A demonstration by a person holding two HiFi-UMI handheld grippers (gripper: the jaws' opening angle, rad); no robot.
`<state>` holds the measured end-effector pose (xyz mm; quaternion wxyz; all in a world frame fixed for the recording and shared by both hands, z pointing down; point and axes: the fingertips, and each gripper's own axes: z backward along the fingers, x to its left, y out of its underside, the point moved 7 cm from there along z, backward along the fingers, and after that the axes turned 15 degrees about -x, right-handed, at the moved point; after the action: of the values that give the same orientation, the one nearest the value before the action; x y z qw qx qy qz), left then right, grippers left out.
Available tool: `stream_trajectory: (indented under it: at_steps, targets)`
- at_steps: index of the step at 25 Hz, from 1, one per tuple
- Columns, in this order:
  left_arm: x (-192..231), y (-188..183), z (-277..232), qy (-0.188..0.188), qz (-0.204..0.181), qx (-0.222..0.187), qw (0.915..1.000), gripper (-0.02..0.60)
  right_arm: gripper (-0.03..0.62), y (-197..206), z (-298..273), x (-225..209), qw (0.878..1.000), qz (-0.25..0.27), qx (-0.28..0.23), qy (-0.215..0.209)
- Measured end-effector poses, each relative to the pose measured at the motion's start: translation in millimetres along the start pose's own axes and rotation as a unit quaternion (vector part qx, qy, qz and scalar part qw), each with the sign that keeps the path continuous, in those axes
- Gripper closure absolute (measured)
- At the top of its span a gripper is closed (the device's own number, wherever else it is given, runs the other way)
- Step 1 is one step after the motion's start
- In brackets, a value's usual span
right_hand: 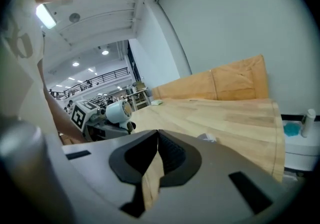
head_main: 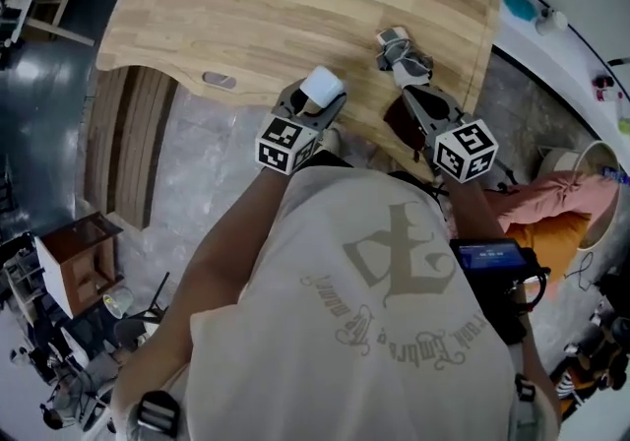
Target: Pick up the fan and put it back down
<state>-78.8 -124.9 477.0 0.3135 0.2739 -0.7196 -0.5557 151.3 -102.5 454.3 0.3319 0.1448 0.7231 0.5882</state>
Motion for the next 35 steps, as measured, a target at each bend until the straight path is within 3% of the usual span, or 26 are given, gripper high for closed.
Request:
stream_trajectory:
  at_steps: [7,15,23,35]
  targets:
    - [-14.0,-13.4,52.6,-0.066,0.019,-0.041,0.9968,0.341,0.579,1.8,-20.2,29.9,0.997,0.007,0.006,-0.082]
    - [-39.7,-4.8,87.9,-0.103,0.036,-0.058,0.9924,0.341,0.579,8.6,-19.0,49.2,0.992,0.008,0.01,-0.129]
    - [-53.1,11.8,111.3,-0.105,0.069,-0.06,0.9903,0.341,0.579,20.6,-14.0,58.1,0.99,-0.007,0.018,-0.143]
    - [-41.6,5.7,127.4,-0.117,0.066,-0.064,0.9889,0.341,0.579,20.6,-38.2,71.2,0.985,-0.011,0.024,-0.168]
